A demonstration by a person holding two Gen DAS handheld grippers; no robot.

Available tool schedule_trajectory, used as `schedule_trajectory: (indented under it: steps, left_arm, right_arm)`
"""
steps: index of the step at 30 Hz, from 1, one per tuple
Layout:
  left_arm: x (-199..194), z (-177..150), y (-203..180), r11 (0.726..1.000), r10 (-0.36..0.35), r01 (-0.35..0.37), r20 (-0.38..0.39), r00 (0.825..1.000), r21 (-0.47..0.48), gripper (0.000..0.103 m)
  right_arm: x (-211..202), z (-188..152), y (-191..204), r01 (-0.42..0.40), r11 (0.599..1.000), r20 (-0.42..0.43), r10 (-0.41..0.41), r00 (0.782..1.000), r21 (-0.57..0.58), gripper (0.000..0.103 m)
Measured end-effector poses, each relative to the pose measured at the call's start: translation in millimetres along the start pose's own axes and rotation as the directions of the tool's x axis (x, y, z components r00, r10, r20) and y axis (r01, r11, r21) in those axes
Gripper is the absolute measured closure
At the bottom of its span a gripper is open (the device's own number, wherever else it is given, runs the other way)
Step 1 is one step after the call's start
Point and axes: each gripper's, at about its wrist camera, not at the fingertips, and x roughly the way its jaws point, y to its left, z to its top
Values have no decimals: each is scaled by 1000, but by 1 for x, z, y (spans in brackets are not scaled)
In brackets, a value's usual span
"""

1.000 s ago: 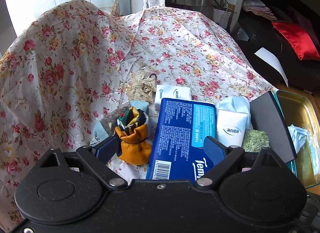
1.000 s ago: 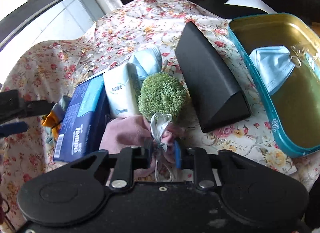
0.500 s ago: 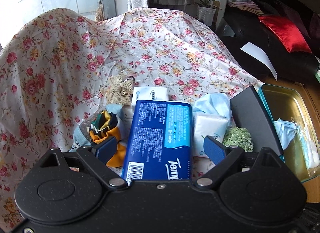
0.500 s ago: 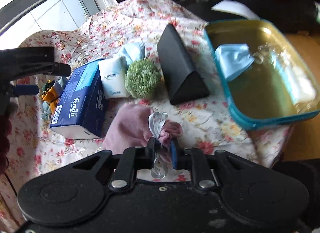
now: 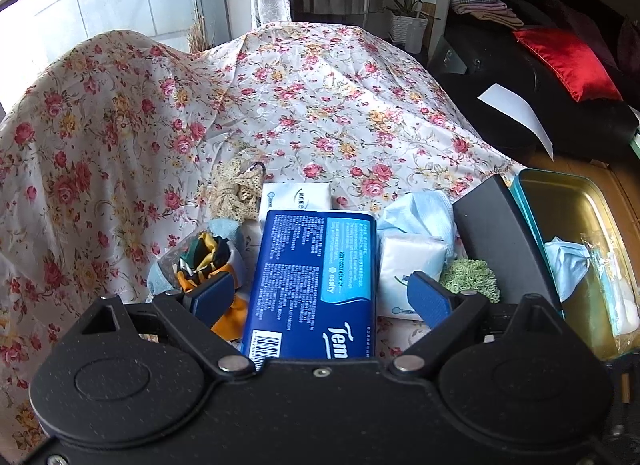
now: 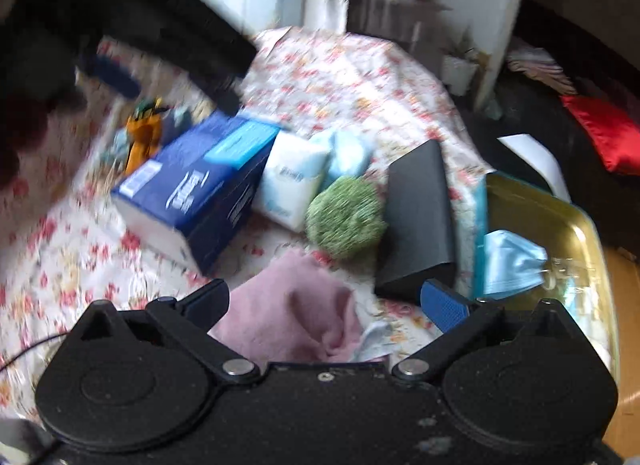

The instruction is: Organize soft objects

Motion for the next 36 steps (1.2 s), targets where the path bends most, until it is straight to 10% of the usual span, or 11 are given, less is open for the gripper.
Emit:
schedule_trajectory:
  steps: [7, 12, 26, 33, 36]
  left_arm:
    - [11, 1, -26, 998, -19, 21, -31, 999, 62, 12]
    - [24, 4, -48, 994, -29, 34, -50, 998, 99, 12]
    - [62, 15, -70, 993, -12, 20, -69, 998, 114, 14]
    - [76, 17, -69, 991, -69, 80, -106, 992, 103, 53]
    - [77, 18, -67, 992, -80, 90, -112, 990, 84, 53]
  right_arm:
    - [25, -9, 9, -21, 1000, -68, 20, 997, -22, 3]
    - [37, -13, 5, -117, 993, -123, 120, 985, 30, 31]
    - [45, -13, -2, -168, 984, -115, 174, 978, 63, 30]
    - [51, -11, -5, -180, 980, -119, 189, 975, 79, 29]
    - [51, -10, -6, -182, 980, -118, 191, 975, 78, 29]
